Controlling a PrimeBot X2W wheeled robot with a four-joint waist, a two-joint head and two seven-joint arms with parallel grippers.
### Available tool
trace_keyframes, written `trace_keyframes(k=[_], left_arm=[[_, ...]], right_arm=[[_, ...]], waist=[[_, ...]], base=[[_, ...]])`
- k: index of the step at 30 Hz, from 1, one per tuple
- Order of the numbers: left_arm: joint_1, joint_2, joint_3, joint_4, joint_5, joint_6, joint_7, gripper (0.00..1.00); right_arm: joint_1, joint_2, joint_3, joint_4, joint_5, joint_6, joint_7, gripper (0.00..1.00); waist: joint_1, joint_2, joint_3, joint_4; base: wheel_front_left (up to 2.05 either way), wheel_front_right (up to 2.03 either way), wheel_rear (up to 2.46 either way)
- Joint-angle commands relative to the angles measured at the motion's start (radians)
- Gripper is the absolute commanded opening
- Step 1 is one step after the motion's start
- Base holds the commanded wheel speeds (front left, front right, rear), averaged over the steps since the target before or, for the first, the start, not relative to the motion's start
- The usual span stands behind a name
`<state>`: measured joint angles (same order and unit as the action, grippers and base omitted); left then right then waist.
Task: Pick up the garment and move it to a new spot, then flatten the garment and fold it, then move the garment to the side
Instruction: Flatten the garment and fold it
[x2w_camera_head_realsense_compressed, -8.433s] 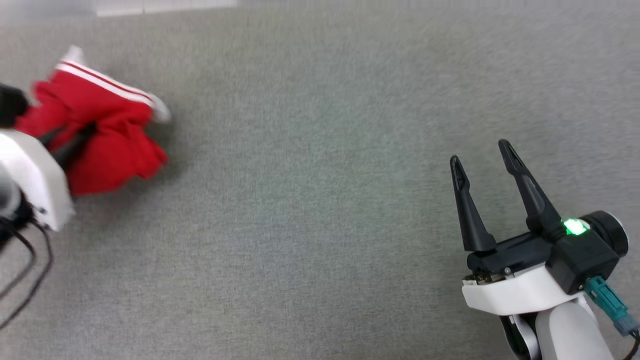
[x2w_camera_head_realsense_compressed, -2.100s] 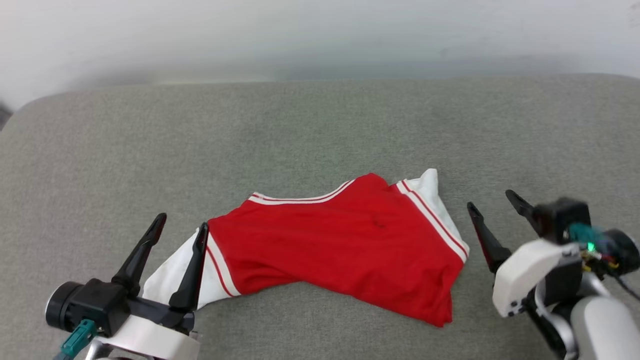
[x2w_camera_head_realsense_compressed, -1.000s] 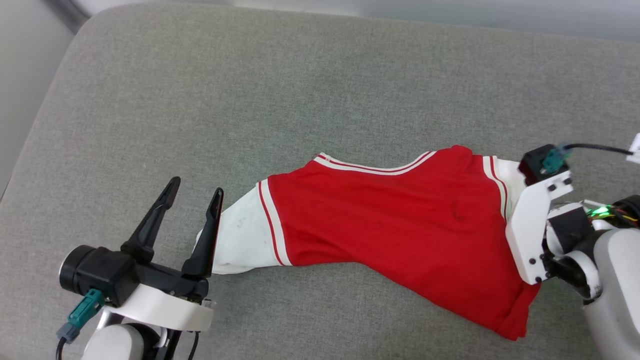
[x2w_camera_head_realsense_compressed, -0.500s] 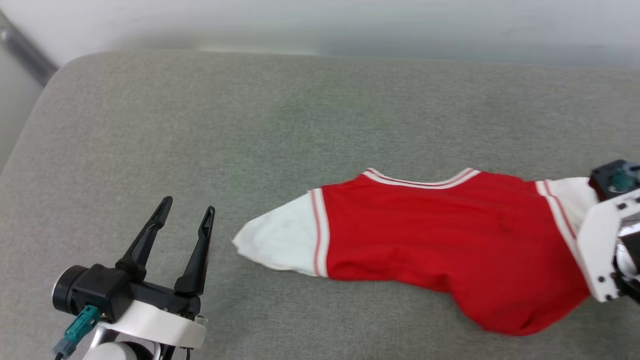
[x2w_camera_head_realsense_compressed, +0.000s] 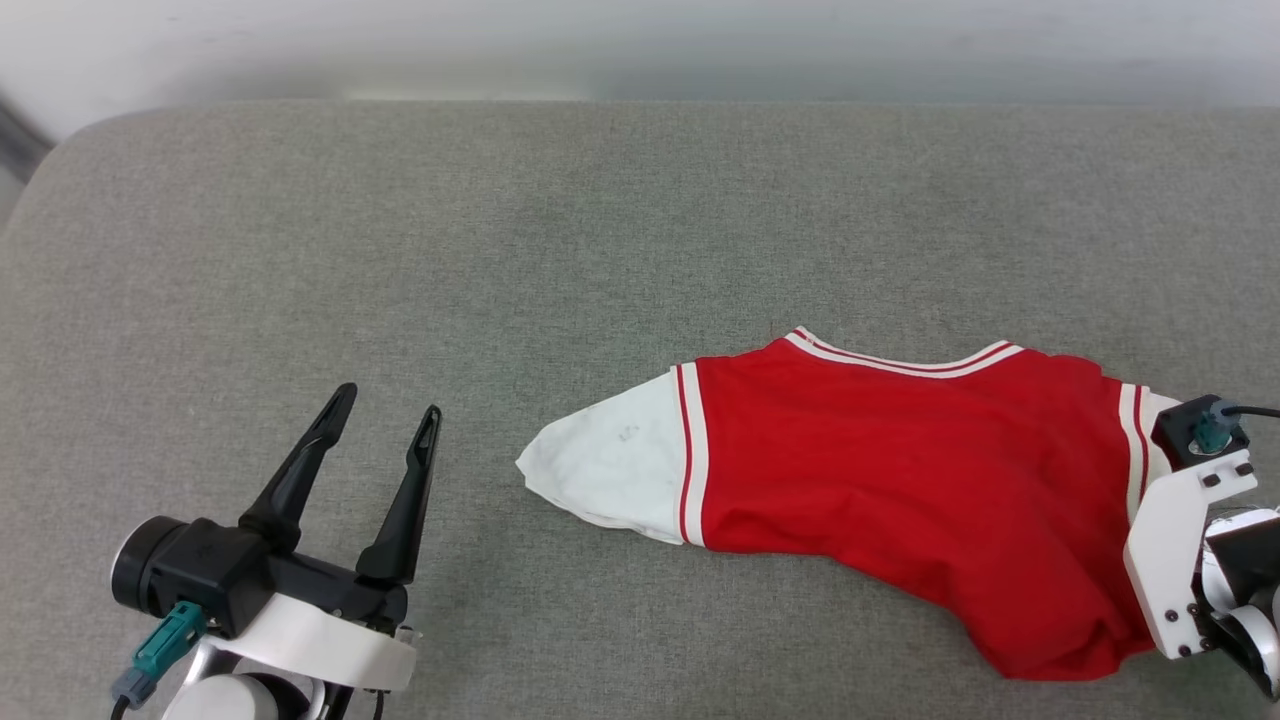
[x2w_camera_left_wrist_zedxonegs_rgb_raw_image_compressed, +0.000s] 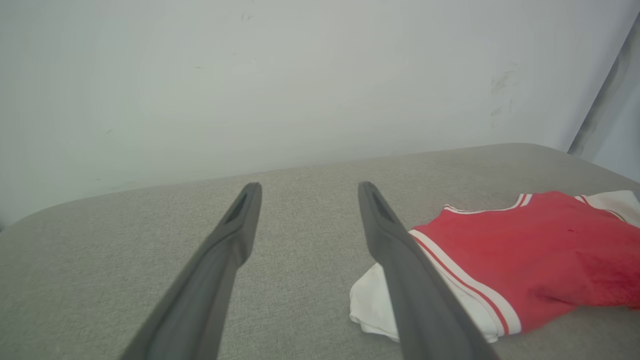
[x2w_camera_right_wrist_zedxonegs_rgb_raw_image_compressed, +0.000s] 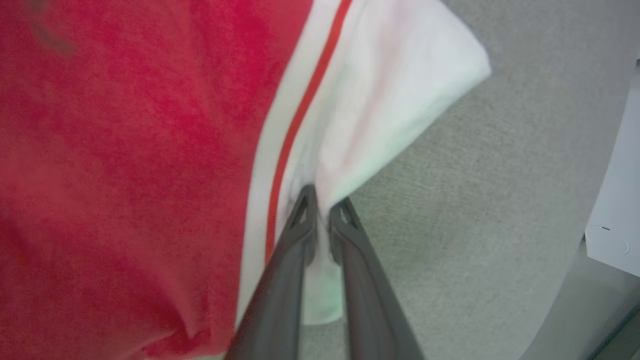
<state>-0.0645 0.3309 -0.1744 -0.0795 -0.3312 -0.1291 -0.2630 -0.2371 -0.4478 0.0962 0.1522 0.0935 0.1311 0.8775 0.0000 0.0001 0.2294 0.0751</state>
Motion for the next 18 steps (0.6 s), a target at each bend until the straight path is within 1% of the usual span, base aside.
trace_keyframes(k=[1, 5, 8, 12, 16, 18], left_arm=[[-0.007, 0.004, 0.002, 0.004, -0.004, -0.002, -0.003, 1.0], [0.003, 0.005, 0.009, 0.009, -0.005, -0.002, -0.003, 1.0], [0.014, 0.0, 0.013, 0.017, -0.005, -0.002, -0.003, 1.0], [0.02, -0.007, 0.018, 0.021, -0.007, -0.002, -0.003, 1.0], [0.031, -0.021, 0.029, 0.018, -0.01, -0.002, -0.002, 1.0], [0.035, -0.031, 0.035, 0.018, -0.018, -0.002, -0.003, 1.0]], right_arm=[[-0.009, 0.02, -0.008, 0.025, 0.017, -0.001, -0.032, 1.0], [-0.015, 0.045, -0.011, 0.047, 0.027, 0.0, -0.079, 1.0], [-0.026, 0.049, -0.02, 0.035, 0.046, -0.001, -0.131, 1.0], [-0.023, 0.082, -0.066, -0.024, 0.097, -0.001, -0.215, 1.0], [0.011, 0.104, -0.102, -0.12, 0.13, -0.001, -0.304, 1.0], [0.031, 0.136, -0.127, -0.178, 0.156, -0.001, -0.361, 1.0]], waist=[[0.0, -0.0001, -0.001, -0.003], [0.0, -0.0001, -0.01, -0.015], [0.0, -0.0001, -0.026, -0.03], [0.0, -0.0001, -0.049, -0.054], [0.0, -0.0001, -0.072, -0.081], [0.0, -0.0001, -0.078, -0.093]], base=[[0.0, 0.0, 0.0], [0.0, 0.0, 0.0], [0.0, 0.0, 0.0], [0.0, 0.0, 0.0], [0.0, 0.0, 0.0], [0.0, 0.0, 0.0]])
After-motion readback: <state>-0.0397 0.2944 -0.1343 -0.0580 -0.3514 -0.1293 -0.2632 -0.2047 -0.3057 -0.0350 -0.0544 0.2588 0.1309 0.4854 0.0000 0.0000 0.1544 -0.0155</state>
